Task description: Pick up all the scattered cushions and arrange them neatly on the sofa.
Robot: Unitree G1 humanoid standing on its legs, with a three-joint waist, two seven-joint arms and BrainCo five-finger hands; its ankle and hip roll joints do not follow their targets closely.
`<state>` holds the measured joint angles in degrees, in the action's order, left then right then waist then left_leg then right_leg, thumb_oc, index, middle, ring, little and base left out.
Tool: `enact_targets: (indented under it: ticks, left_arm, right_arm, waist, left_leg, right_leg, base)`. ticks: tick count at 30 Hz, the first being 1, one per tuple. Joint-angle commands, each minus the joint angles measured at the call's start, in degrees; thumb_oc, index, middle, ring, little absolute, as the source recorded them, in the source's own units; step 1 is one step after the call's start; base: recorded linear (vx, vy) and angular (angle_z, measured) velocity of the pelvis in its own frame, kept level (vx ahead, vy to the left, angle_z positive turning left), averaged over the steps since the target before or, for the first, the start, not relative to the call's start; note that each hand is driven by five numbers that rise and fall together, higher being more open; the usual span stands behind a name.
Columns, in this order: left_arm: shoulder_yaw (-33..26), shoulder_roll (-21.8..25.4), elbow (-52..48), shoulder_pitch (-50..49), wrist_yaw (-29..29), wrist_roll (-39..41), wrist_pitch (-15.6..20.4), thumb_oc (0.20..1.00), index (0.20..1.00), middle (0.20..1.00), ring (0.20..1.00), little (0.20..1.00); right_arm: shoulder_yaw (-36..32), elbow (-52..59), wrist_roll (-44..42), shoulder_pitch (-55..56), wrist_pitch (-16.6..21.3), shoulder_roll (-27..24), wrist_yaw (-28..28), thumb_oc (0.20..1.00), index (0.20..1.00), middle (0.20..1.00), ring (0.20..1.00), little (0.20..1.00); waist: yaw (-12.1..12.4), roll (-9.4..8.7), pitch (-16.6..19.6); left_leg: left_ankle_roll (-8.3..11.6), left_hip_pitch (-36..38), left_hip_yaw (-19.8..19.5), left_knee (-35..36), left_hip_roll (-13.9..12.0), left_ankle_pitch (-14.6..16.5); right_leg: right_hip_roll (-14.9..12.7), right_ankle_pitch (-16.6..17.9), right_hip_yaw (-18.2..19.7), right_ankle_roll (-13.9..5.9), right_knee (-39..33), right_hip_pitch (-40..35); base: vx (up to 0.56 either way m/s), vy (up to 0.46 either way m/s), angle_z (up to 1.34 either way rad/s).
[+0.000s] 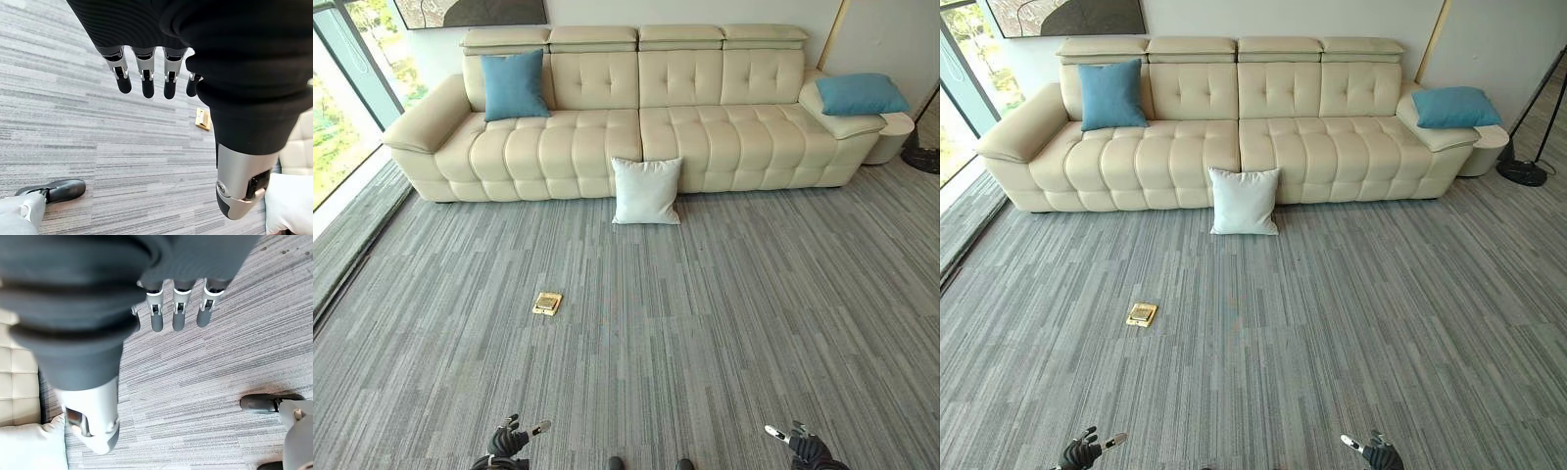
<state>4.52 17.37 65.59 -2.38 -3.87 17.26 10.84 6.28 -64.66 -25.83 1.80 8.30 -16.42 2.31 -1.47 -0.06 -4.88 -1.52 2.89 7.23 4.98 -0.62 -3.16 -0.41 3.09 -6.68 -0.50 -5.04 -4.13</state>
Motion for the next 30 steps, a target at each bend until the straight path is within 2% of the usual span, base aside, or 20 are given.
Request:
enact_targets:
  ticks: [1,30]
  left_arm:
    - [1.5,-0.26,2.17,3.55,0.0,-0.93,1.49,1.0,1.0,1.0,1.0,1.0]
    - [3.01,-1.17,2.04,4.27,-0.14,-1.32,1.48,1.0,1.0,1.0,1.0,1.0]
  right_arm:
    - [1.35,0.43,0.29,-3.74,0.92,-0.19,0.0,1.0,1.0,1.0,1.0,1.0]
    - [2.85,-0.3,1.23,-4.49,0.4,0.54,0.25,1.0,1.0,1.0,1.0,1.0]
  waist:
    - [-1.13,-0.85,-0.02]
    - [-0.44,-1.7,-1.35]
  left_leg:
    - [5.16,2.75,-0.7,0.02,-2.77,4.99]
    - [5.03,1.85,-1.17,0.02,-2.66,5.08]
  right_leg:
    - [-6.13,-3.91,-0.8,-7.38,0.04,-1.01]
    - [-6.37,-3.75,-1.56,-7.62,0.04,-0.38]
  base:
    - [0.0,0.0,0.0]
    - [0.0,0.001,0.0]
